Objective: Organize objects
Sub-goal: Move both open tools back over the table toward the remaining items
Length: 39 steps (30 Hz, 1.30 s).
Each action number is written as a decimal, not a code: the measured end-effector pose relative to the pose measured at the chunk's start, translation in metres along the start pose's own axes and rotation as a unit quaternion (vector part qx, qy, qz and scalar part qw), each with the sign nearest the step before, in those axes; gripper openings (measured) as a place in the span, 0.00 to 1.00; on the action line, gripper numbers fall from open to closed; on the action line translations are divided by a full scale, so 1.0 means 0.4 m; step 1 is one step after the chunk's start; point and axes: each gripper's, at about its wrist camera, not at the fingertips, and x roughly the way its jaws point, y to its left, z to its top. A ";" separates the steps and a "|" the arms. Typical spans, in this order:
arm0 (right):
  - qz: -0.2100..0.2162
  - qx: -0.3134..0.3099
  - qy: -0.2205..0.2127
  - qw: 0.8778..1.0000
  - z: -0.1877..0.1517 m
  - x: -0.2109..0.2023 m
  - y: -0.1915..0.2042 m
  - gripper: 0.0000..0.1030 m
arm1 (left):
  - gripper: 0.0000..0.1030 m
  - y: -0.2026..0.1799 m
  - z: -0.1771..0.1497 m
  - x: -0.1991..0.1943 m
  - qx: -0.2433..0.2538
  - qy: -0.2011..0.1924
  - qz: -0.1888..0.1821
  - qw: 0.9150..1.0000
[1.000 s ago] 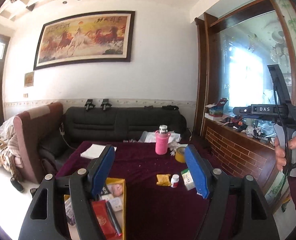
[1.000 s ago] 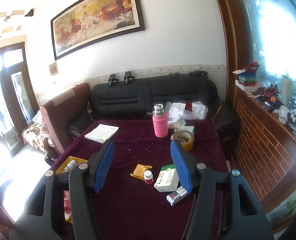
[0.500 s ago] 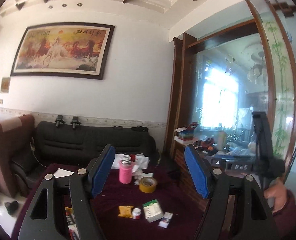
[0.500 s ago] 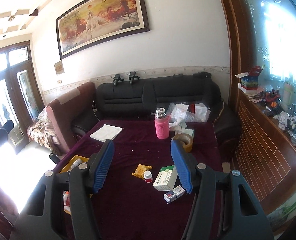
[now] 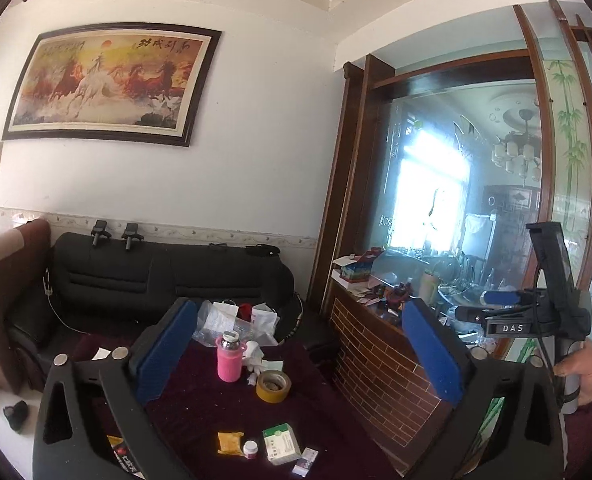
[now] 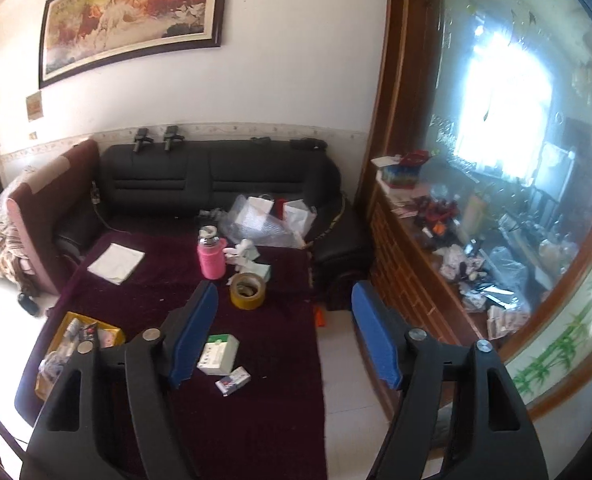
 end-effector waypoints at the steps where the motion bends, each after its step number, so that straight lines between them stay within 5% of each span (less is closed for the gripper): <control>1: -0.001 -0.010 -0.003 1.000 0.002 0.012 0.001 0.83 | 0.98 0.002 -0.023 0.030 -0.002 0.007 -0.004 1.000; 4: 0.049 -0.017 -0.002 0.999 -0.078 0.102 0.022 0.83 | 0.98 0.024 -0.143 0.139 -0.009 0.057 -0.026 0.998; 11: 0.144 0.000 0.108 0.984 -0.501 0.489 0.136 0.83 | 0.98 0.159 -0.505 0.324 -0.067 0.158 -0.008 0.985; 15: 0.195 0.055 0.199 0.959 -0.629 0.663 0.168 0.82 | 0.98 0.247 -0.663 0.385 -0.086 0.195 0.013 0.977; 18: 0.201 0.088 0.228 0.949 -0.667 0.726 0.184 0.82 | 0.98 0.305 -0.754 0.459 -0.097 0.231 0.051 0.967; 23: 0.179 0.136 0.193 0.955 -0.682 0.768 0.205 0.82 | 0.97 0.394 -0.835 0.526 -0.152 0.290 0.058 0.943; 27: 0.246 0.199 0.161 0.935 -0.676 0.820 0.277 0.82 | 0.97 0.424 -0.845 0.472 -0.144 0.297 0.054 0.943; 30: 0.255 0.223 0.134 0.931 -0.656 0.848 0.367 0.82 | 0.97 0.457 -0.849 0.404 -0.155 0.290 0.040 0.943; 39: 0.132 0.216 0.070 0.965 -0.655 0.795 0.502 0.82 | 0.98 0.523 -0.878 0.271 -0.180 0.225 0.076 0.954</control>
